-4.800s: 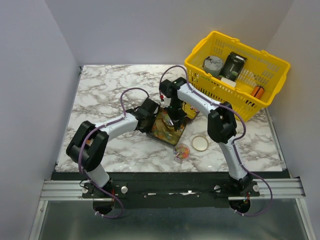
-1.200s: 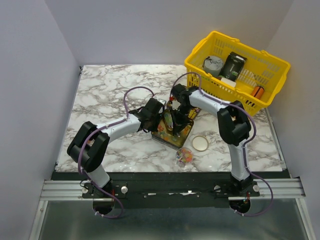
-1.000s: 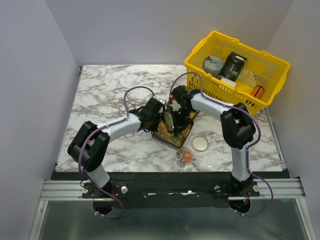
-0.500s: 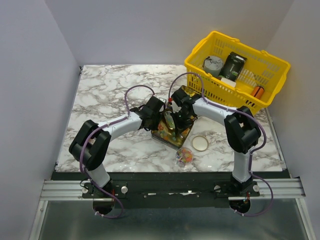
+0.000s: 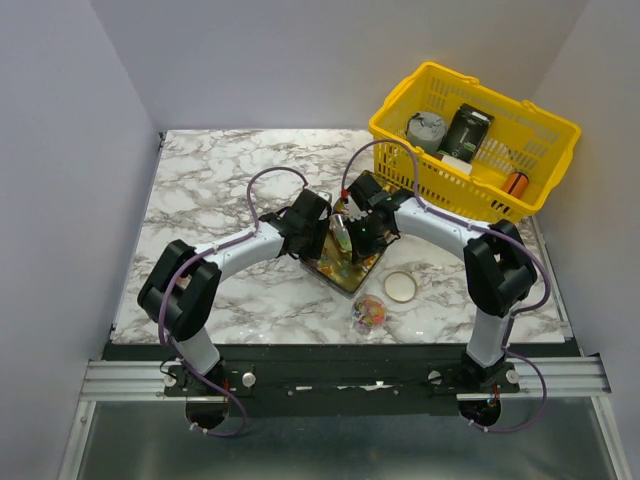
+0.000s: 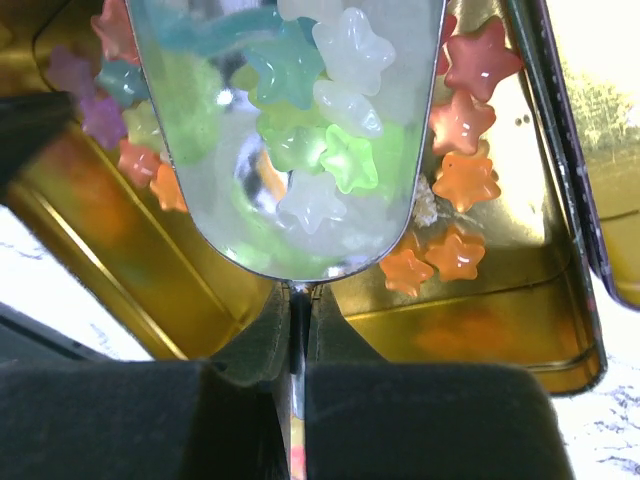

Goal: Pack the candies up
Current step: Scoop the fake candies from the storage box.

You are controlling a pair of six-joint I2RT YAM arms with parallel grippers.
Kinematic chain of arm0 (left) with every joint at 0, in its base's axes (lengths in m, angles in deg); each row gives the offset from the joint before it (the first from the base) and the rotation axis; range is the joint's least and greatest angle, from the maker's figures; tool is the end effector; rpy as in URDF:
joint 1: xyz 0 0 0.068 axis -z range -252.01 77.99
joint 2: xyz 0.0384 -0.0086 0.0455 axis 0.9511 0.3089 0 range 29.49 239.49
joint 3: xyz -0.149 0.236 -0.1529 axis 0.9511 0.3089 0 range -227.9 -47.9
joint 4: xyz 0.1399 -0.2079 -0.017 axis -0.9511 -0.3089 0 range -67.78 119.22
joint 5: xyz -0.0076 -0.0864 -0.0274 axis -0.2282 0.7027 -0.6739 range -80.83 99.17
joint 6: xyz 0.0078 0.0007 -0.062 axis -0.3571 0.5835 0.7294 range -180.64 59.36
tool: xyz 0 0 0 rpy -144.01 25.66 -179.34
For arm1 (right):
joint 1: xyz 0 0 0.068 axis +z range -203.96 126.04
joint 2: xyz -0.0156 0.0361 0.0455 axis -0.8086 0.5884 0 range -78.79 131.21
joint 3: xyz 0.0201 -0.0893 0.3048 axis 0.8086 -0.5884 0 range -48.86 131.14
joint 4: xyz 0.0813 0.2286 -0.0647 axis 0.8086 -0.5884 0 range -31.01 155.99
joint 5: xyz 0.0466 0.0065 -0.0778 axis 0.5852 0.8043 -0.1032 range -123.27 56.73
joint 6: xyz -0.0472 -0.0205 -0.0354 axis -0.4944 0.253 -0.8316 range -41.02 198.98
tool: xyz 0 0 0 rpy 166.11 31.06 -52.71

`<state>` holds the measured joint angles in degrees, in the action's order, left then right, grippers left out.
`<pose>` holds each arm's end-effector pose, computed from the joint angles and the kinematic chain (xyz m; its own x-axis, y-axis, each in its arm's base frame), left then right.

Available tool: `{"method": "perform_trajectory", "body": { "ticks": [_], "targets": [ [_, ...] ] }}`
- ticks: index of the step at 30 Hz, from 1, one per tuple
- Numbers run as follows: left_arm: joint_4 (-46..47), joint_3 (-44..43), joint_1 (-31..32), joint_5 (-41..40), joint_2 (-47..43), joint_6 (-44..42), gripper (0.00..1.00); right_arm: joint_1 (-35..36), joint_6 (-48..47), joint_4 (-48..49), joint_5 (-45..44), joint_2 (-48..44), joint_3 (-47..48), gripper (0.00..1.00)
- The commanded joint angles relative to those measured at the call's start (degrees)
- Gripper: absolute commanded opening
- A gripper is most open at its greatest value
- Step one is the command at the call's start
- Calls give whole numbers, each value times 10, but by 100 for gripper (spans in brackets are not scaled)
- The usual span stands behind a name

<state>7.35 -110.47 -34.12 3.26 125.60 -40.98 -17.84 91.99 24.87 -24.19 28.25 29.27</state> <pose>0.2795 -0.2112 0.2432 -0.8018 0.1998 -0.5631 0.3132 0.9432 -0.1113 0.3076 0.2337 0.2363 -0.8806 -0.3674 -0.2993 -0.4386 0.8710 0.2214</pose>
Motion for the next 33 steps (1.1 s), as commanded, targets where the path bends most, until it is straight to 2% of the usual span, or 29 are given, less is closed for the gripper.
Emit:
{"method": "perform_trajectory", "body": {
  "ticks": [1,9,15,21,25,30,33],
  "targets": [
    [18,-15,-1,-15,-22,5,58,2,24,-1,7,-39,11,1],
    [32,2,-4,-49,-74,12,80,2,68,-54,14,-93,13,1],
    [58,38,-7,-92,-127,13,97,3,87,-96,9,-170,-16,1],
    [65,69,-12,-125,-165,13,99,6,106,-137,26,-252,-65,1],
    [67,81,-17,-148,-177,14,99,25,125,-158,55,-306,-131,1],
    [63,89,-19,-161,-174,13,99,97,165,-205,26,-348,-162,1],
    [60,90,-19,-161,-168,17,99,129,197,-217,46,-375,-192,1]
  ]
}}
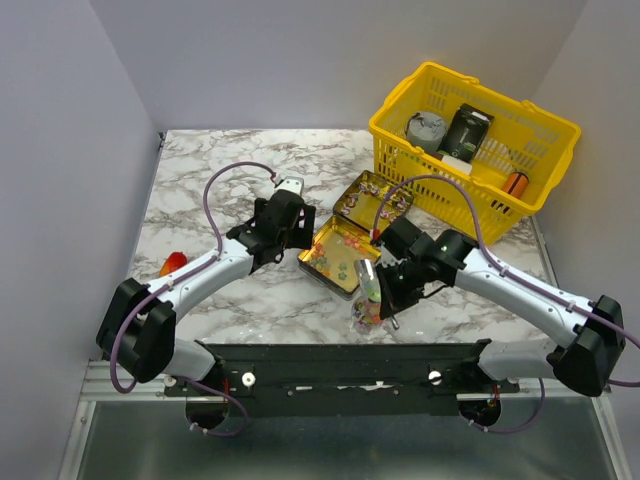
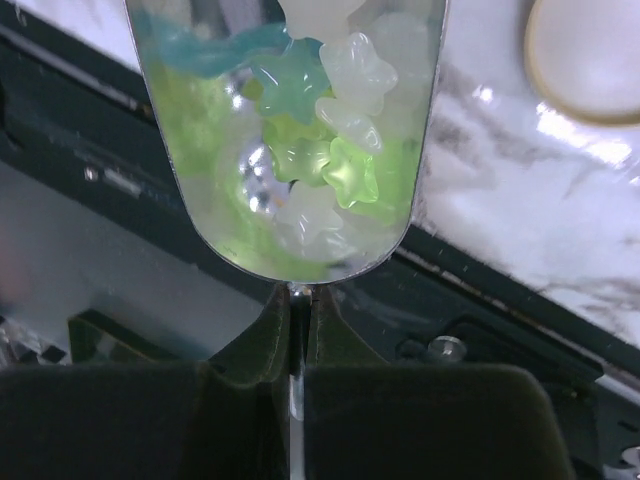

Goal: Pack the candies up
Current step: Scoop the fake candies from the storage box, then place the fake candies in the packing bottle.

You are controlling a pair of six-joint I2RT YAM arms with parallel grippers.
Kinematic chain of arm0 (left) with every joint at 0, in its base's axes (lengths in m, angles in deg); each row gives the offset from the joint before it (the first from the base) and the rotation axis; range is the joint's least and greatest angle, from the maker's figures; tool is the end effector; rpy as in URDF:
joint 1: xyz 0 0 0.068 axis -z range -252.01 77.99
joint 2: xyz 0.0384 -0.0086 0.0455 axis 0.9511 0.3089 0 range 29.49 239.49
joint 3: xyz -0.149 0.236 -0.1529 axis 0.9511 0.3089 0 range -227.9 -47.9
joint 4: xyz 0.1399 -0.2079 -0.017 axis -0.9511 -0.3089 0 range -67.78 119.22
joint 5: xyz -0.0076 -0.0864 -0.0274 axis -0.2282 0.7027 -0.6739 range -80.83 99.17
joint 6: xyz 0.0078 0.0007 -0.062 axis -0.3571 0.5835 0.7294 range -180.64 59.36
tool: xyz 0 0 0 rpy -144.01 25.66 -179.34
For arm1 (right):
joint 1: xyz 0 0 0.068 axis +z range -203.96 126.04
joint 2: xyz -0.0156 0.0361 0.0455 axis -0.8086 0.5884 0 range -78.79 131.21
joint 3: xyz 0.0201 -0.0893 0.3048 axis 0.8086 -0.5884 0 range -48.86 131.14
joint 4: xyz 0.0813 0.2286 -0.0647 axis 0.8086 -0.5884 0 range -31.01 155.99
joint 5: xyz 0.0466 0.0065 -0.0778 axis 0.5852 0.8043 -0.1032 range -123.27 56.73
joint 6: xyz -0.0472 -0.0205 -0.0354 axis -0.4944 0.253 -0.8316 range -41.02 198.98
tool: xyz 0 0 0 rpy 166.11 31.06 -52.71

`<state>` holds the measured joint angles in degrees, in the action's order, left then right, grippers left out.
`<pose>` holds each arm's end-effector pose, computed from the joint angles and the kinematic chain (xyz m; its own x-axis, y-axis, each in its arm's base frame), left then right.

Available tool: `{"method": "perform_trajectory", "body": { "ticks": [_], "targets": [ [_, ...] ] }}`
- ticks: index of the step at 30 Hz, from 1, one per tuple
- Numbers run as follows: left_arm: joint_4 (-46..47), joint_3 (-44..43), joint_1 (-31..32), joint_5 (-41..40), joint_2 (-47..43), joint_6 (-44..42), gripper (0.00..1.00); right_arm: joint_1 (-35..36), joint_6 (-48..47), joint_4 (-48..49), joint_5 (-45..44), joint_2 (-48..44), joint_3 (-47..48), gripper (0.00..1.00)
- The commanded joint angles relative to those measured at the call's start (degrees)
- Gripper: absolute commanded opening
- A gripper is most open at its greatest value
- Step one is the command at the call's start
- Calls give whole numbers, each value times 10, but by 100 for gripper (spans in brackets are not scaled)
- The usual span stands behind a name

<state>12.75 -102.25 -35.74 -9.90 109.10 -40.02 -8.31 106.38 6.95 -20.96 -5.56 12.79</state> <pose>0.2431 -0.1590 0.2943 -0.6299 0.0493 -0.7751 0.1503 0.9869 -0.0594 0.1407 0.1584 0.3092 -0.9297 -0.3079 -0.2020 -0.3607 0.8719 0.3313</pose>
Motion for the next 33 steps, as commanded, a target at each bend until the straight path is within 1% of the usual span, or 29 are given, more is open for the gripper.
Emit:
{"method": "perform_trajectory", "body": {
  "ticks": [1,3,6,7,10,14,17,21,25,30,33],
  "targets": [
    [6,7,-3,-27,-1,9,99,41,60,-40,23,-45,-35,1],
    [7,7,-3,-21,0,13,99,50,79,-41,33,-63,-59,1],
    [10,7,-3,-18,1,13,99,53,89,-25,88,-82,-98,1],
    [9,8,-3,-18,1,12,99,54,92,-8,127,-85,-109,1],
    [6,7,-3,-19,4,9,99,54,110,13,167,-98,-136,1],
    [6,8,-3,-18,6,7,99,54,129,24,193,-101,-149,1],
    [6,9,-3,-16,9,7,99,53,154,53,227,-104,-165,1],
    [8,11,-3,-17,7,7,99,54,205,94,263,-104,-197,1],
    [7,10,-3,-20,10,8,99,52,258,158,299,-117,-236,1],
    [7,11,-3,-18,12,13,99,37,311,184,320,-141,-265,1],
    [6,7,-3,-19,13,11,99,24,348,222,346,-153,-296,1]
  ]
}}
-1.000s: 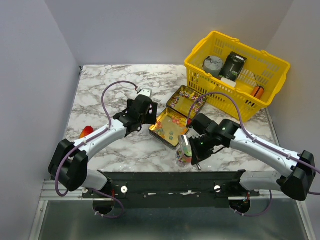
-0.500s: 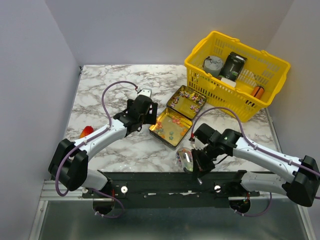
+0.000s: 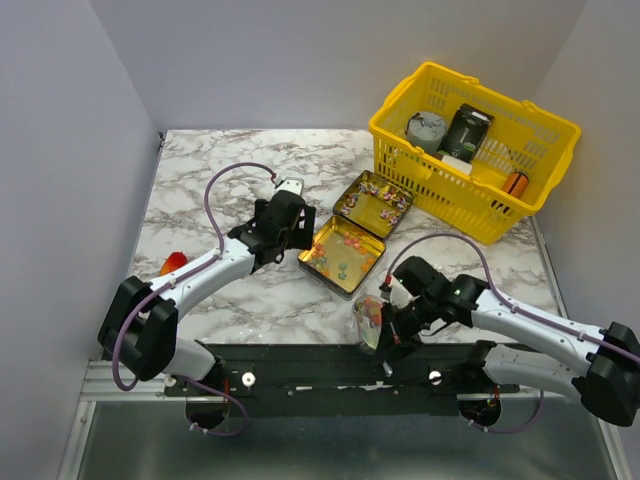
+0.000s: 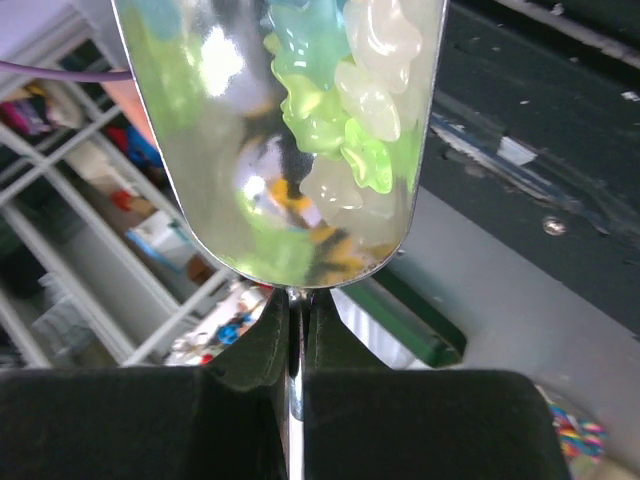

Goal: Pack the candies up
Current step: Place the fake candies in the packing bottle.

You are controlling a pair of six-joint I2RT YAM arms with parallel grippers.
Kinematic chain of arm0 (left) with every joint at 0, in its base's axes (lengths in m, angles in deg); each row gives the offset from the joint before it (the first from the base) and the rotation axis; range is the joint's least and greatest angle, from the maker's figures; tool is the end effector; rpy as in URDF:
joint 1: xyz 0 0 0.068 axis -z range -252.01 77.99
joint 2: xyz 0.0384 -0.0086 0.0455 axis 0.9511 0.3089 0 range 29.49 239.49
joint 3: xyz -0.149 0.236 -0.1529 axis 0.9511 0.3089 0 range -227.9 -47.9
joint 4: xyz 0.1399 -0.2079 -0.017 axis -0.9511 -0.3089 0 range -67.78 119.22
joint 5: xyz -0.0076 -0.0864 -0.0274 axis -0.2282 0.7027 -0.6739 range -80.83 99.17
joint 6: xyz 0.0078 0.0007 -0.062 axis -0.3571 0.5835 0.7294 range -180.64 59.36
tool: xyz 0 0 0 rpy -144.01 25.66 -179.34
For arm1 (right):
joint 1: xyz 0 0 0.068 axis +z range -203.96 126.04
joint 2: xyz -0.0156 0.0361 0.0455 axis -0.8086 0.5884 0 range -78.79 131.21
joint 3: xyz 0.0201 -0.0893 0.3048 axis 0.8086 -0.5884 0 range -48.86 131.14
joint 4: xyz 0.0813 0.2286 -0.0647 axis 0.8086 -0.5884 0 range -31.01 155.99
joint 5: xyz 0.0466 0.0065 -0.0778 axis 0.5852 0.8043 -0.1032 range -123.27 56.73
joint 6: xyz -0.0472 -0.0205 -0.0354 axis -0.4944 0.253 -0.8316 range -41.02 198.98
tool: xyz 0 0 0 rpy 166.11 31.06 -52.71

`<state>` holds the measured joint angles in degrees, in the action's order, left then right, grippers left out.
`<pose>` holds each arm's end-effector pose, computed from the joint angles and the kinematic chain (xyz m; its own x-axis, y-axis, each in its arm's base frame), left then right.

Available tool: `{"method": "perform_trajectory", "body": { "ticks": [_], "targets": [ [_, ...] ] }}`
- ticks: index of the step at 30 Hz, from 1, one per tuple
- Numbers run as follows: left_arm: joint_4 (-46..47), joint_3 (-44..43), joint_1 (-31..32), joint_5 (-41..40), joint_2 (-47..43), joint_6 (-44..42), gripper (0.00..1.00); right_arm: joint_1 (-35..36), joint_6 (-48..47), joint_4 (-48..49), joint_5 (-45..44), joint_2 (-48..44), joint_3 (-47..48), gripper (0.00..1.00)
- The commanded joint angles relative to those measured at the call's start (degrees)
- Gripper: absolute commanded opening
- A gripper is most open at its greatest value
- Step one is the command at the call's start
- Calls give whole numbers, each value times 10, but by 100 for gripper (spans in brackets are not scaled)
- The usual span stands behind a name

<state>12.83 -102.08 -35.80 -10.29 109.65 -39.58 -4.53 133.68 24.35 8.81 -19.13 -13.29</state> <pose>0.2446 -0.1594 0.2909 -0.6362 0.0458 -0.7701 0.1390 0.9887 -0.0561 0.0708 0.1317 0.2413 -0.9489 -0.1769 0.2611 0.0546 0.7232 0.6885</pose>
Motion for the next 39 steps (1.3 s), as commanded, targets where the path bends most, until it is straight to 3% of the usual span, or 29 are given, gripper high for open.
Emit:
{"method": "perform_trajectory", "body": {
  "ticks": [1,11,19,33,39],
  "targets": [
    [4,5,-3,-18,9,6,99,-16,80,54,50,-20,-39,1],
    [1,3,-4,-21,11,6,99,-69,166,106,101,-55,-89,1],
    [4,1,-7,-23,13,5,99,-87,339,226,159,-132,-155,1],
    [7,1,-10,-24,17,3,99,-102,376,279,174,-116,-134,1],
    [7,3,-12,-27,16,3,99,-104,443,343,184,-130,-143,1]
  ]
}}
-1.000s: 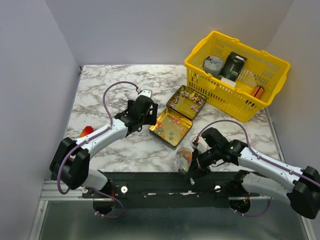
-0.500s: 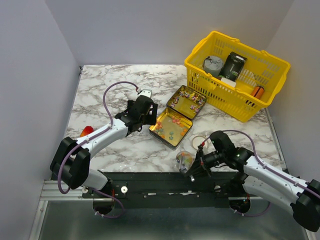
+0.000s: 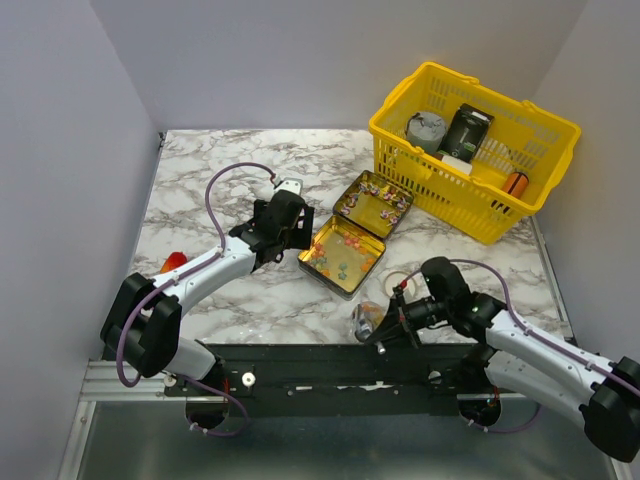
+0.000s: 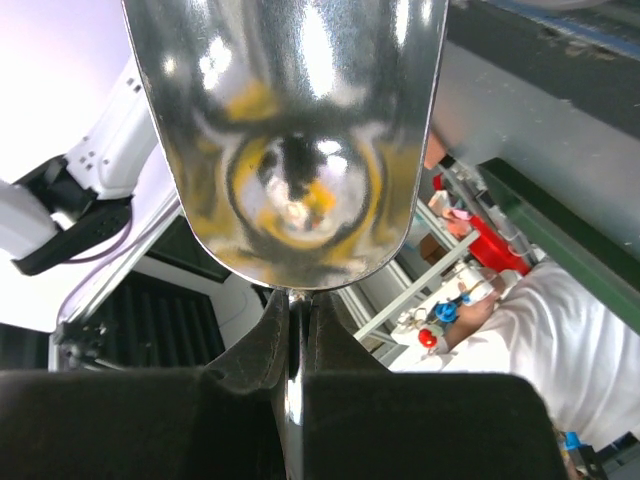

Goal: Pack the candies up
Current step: Place the fake candies in the packing bottle, then place the spatula at the center of the board.

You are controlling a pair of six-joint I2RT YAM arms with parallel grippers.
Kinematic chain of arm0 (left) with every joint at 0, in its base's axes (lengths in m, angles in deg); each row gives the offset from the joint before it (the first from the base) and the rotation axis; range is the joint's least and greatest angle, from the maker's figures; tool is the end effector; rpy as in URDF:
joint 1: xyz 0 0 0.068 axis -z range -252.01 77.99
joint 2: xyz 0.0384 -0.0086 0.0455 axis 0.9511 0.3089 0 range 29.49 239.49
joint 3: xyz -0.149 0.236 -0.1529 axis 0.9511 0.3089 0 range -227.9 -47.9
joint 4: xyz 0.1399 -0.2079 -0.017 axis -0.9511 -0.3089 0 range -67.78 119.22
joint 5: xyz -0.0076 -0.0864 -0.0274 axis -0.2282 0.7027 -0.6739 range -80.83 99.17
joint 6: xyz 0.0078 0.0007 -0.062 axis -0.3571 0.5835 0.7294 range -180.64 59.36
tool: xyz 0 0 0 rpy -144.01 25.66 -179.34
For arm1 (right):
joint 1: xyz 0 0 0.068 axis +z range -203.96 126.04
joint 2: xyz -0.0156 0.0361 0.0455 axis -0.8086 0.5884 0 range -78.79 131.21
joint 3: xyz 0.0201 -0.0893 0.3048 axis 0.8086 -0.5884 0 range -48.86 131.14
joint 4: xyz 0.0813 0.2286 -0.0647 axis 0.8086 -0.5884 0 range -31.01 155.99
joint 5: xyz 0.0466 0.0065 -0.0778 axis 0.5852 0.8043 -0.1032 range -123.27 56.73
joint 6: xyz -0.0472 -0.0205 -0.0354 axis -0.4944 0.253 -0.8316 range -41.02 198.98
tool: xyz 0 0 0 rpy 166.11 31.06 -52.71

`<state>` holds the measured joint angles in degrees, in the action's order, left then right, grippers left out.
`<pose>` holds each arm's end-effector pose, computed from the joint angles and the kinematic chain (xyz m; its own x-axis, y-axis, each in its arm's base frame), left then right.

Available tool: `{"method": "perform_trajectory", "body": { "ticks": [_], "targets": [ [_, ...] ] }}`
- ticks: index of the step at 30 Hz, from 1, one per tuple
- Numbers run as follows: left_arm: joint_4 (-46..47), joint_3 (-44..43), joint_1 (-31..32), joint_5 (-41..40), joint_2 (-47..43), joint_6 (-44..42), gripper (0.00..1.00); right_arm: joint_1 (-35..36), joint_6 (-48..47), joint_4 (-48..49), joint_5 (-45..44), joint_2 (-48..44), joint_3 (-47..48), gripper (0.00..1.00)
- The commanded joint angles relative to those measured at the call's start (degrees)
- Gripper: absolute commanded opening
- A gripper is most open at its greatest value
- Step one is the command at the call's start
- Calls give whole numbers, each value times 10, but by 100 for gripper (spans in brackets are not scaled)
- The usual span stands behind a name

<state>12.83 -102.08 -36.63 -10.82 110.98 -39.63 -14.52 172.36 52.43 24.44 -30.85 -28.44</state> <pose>0.2503 -0.1577 0.2847 -0.6487 0.0473 -0.7596 0.1178 0.9923 -0.0388 0.0687 0.1086 0.2241 -0.8001 0.0324 0.5990 0.5557 0.4163 0.7197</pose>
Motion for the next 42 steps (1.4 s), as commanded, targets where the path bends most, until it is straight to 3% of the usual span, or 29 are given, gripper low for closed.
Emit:
{"method": "perform_trajectory", "body": {
  "ticks": [1,5,13,16,22,26,31,35,39,42],
  "targets": [
    [7,3,-4,-22,2,3,99,-4,91,103,29,-20,2,1],
    [8,3,-5,-22,2,3,99,-4,152,174,29,-30,-19,1],
    [7,3,-7,-25,-1,3,99,-8,151,183,14,-36,-10,1],
    [6,5,-7,-29,-4,3,99,-18,111,179,-2,-46,-1,1],
    [12,5,-10,-23,-5,3,99,-31,-99,-7,-43,-1,100,1],
    [9,-1,-11,-19,-5,1,99,-50,-251,-183,-81,43,232,1],
    [10,1,-13,-20,-11,2,99,-59,-413,-362,-213,90,361,1],
    [10,5,-14,-20,-15,5,99,-65,-471,-468,-360,109,428,1],
    [10,6,-14,-22,-20,3,99,-68,-492,-531,-607,121,466,1],
    [10,7,-14,-22,-23,3,99,-79,-491,-548,-735,131,463,1]
  ]
}}
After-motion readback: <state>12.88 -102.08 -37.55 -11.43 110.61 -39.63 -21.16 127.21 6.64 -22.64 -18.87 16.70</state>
